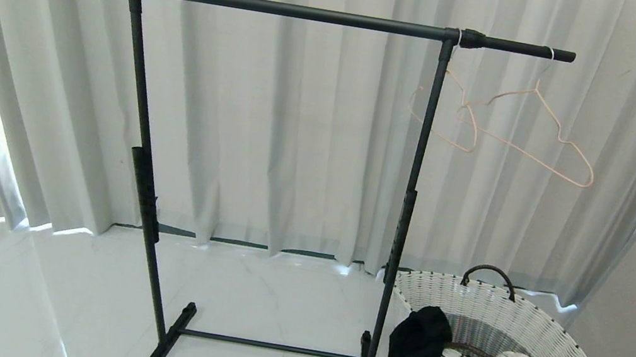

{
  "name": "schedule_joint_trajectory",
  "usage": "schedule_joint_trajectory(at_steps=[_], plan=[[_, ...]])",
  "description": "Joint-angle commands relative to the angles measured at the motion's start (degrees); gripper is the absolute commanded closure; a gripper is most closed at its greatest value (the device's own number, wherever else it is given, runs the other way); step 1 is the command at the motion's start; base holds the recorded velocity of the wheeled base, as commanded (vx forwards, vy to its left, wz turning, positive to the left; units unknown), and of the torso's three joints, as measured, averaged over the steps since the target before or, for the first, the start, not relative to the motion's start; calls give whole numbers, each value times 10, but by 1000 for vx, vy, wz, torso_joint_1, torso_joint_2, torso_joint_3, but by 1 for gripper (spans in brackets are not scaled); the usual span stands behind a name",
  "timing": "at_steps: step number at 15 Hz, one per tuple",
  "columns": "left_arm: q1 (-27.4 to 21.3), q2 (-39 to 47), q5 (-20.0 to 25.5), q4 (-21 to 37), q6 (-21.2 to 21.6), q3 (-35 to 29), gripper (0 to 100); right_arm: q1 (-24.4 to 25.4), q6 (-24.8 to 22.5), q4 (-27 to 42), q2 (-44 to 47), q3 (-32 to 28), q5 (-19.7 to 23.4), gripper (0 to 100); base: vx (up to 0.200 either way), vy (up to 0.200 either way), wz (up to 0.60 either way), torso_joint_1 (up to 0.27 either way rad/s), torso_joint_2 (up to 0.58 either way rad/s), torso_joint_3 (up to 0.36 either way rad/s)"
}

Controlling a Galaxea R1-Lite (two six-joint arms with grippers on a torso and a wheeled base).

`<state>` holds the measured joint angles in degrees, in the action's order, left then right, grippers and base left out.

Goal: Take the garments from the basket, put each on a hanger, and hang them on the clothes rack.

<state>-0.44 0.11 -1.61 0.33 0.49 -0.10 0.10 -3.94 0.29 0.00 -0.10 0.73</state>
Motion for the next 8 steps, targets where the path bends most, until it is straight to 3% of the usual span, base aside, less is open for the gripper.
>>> schedule_joint_trajectory(at_steps=[1, 8], plan=[[0, 0, -1, 0, 0, 0, 0, 0, 0, 0, 0, 0, 1, 0, 0, 0, 0, 0, 0, 0], [0, 0, -1, 0, -9, 0, 0, 0, 14, -1, 0, 0, 1, 0, 200, 0, 0, 0, 4, 2]])
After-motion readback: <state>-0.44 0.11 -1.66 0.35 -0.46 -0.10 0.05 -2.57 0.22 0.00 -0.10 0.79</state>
